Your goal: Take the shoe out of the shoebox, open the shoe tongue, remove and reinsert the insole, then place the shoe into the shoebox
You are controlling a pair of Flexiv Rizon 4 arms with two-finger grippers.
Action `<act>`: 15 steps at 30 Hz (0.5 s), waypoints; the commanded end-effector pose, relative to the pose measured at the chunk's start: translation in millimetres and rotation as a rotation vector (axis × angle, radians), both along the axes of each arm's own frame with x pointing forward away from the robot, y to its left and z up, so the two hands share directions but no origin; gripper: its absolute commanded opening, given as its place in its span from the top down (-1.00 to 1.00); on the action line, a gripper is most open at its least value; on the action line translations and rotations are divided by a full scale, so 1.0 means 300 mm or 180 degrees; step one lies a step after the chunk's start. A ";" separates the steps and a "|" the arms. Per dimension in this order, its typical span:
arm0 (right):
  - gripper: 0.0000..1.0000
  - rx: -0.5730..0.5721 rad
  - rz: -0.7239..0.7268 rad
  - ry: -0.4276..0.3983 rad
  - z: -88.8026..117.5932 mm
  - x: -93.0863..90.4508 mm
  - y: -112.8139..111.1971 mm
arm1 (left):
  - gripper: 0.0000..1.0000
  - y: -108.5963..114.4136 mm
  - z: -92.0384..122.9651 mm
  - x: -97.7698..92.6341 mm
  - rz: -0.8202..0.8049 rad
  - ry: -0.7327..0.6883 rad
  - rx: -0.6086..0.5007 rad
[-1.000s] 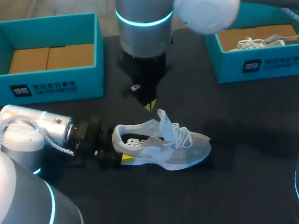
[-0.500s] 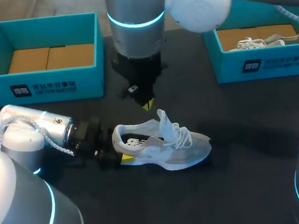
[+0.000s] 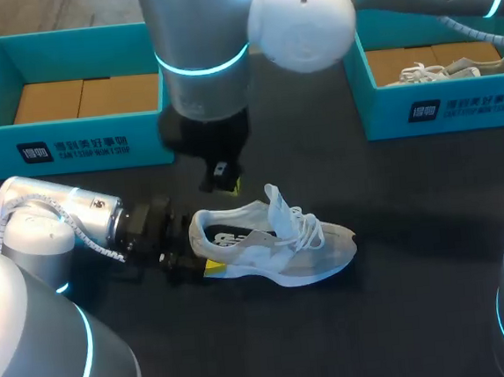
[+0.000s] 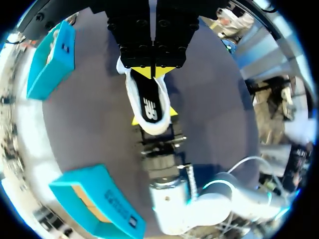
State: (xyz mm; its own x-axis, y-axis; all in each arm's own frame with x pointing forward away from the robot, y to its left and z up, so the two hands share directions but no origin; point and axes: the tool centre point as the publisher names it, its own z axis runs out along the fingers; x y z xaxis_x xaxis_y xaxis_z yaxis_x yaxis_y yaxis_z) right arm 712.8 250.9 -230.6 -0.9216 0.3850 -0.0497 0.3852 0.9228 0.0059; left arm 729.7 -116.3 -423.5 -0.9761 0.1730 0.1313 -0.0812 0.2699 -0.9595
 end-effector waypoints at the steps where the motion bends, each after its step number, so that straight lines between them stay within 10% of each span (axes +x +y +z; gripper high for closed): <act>1: 1.00 0.0123 0.0105 0.0071 -0.060 0.017 -0.025 | 1.00 0.014 -0.012 0.002 0.0003 -0.0001 -0.0001; 15: 1.00 0.0199 0.0111 0.0213 -0.141 0.026 -0.050 | 1.00 0.014 -0.012 0.002 0.0003 -0.0001 -0.0001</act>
